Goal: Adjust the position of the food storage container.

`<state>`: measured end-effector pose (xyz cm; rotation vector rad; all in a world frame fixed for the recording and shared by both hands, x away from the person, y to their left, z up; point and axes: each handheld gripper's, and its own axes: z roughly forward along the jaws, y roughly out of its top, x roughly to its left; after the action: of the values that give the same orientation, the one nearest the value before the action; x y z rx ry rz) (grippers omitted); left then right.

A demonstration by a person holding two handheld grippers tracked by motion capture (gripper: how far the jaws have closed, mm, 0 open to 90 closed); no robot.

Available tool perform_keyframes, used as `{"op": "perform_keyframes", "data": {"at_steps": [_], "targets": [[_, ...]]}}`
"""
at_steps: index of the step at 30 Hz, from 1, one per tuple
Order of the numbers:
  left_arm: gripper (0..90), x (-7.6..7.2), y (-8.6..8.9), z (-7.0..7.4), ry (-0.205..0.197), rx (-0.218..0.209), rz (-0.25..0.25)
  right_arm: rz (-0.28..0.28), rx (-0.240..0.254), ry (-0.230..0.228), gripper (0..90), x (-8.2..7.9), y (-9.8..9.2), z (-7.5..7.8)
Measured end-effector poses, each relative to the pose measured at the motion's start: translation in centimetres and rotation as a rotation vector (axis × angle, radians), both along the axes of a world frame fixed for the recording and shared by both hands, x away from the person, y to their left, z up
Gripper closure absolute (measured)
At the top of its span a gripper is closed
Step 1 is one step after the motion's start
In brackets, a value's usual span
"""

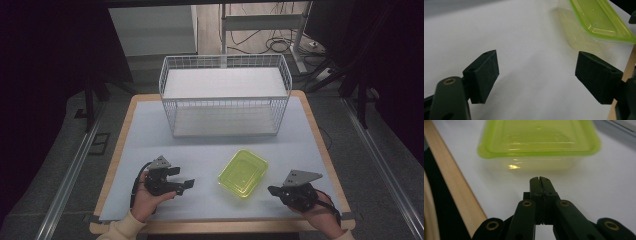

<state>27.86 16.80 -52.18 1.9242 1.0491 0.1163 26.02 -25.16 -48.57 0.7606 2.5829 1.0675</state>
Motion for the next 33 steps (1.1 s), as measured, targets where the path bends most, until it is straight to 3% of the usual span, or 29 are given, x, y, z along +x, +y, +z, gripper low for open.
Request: {"op": "perform_keyframes", "data": {"at_steps": [10, 26, 33], "targets": [[18.5, 0.0, 0.0, -0.1, 0.003, 0.001, 0.002, 0.105, -0.027, 0.031, 89.4, -0.6, 3.0, -0.7], [18.6, -0.1, 0.1, 0.0, 0.001, 0.0, 0.002, 0.156, -0.075, 0.038, 89.4, -0.3, 5.6, -1.8], [18.5, -0.1, 0.1, 0.0, -0.003, -0.001, -0.002, 0.163, -0.074, 0.035, 89.4, -0.2, 6.1, -1.8]]}}
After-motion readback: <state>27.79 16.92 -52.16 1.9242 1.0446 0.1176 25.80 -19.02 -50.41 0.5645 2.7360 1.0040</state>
